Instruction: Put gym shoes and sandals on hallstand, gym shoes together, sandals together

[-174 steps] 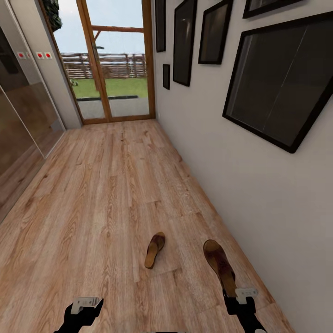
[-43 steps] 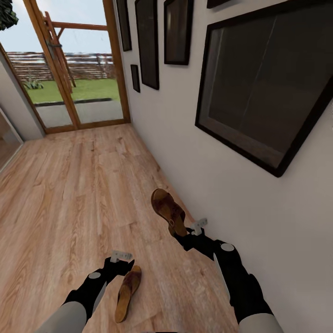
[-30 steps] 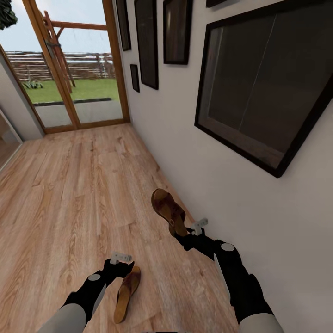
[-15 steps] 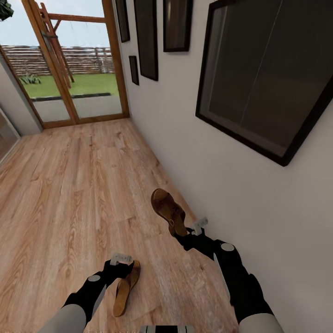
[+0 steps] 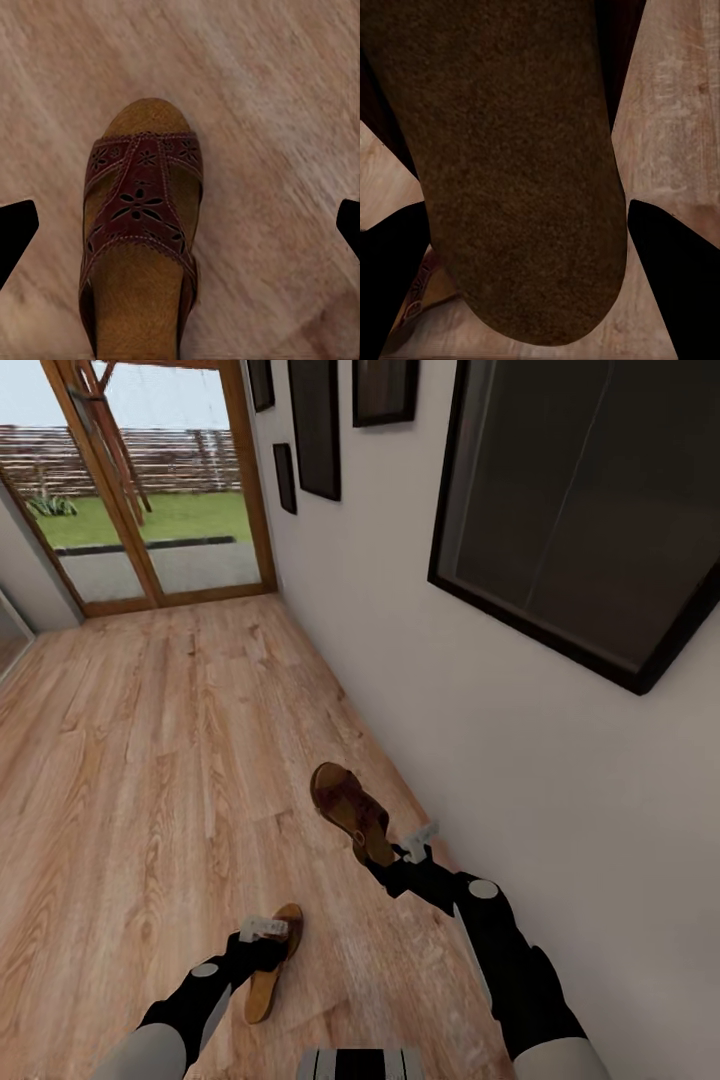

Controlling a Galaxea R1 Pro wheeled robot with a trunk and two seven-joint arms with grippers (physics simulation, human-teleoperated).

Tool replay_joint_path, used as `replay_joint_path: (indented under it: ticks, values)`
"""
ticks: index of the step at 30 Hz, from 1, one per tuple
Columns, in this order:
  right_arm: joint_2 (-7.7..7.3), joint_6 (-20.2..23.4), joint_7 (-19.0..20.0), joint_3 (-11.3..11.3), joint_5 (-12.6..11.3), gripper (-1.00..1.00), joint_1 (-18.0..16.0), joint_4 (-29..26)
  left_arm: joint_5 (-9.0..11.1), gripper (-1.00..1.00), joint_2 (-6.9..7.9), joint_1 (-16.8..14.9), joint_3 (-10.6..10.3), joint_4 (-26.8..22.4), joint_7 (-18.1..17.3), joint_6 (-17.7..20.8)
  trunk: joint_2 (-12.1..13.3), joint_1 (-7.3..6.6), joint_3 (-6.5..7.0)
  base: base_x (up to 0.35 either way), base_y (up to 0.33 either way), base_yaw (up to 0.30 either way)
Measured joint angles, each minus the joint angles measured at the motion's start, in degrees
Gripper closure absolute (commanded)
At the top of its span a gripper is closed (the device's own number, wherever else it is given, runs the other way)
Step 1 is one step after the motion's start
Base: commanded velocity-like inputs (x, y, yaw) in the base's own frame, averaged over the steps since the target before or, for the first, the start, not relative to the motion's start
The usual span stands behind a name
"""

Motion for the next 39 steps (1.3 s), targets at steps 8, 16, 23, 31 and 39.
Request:
replay_joint_path:
  ticks: [8, 16, 23, 31, 39]
  values:
    - [0.00, 0.04, 0.00, 0.45, -0.06, 1.00, 0.00, -0.35, -0.06, -1.00, 0.10, 1.10, 0.00, -0.01, 0.02, -2.36, -0.10, 0.18, -2.29, 0.000, 0.000, 0.000]
    - [0.00, 0.09, 0.00, 0.49, -0.05, 1.00, 0.00, -0.38, -0.02, -1.00, 0.43, 2.10, 0.15, 0.06, 1.88, -6.52, -0.10, 0.18, -3.02, 0.000, 0.000, 0.000]
    - [0.00, 0.09, 0.00, 0.50, -0.05, 1.00, 0.00, -0.39, 0.02, -1.00, 0.45, 2.31, 0.17, 0.06, 2.71, -6.94, -0.10, 0.18, -3.66, 0.000, 0.000, 0.000]
    - [-0.02, 0.07, 0.00, 0.50, 0.02, 1.00, 0.00, -0.45, 0.02, -1.00, 0.38, 2.34, 0.18, 0.07, 2.93, -7.08, -0.18, 0.33, -5.72, 0.000, 0.000, 0.000]
    - [-0.01, 0.09, 0.00, 0.50, -0.08, 1.00, -0.01, -0.50, 0.03, -1.00, 0.29, 2.34, 0.18, 0.07, 2.94, -7.12, -0.22, 0.41, -6.74, 0.000, 0.000, 0.000]
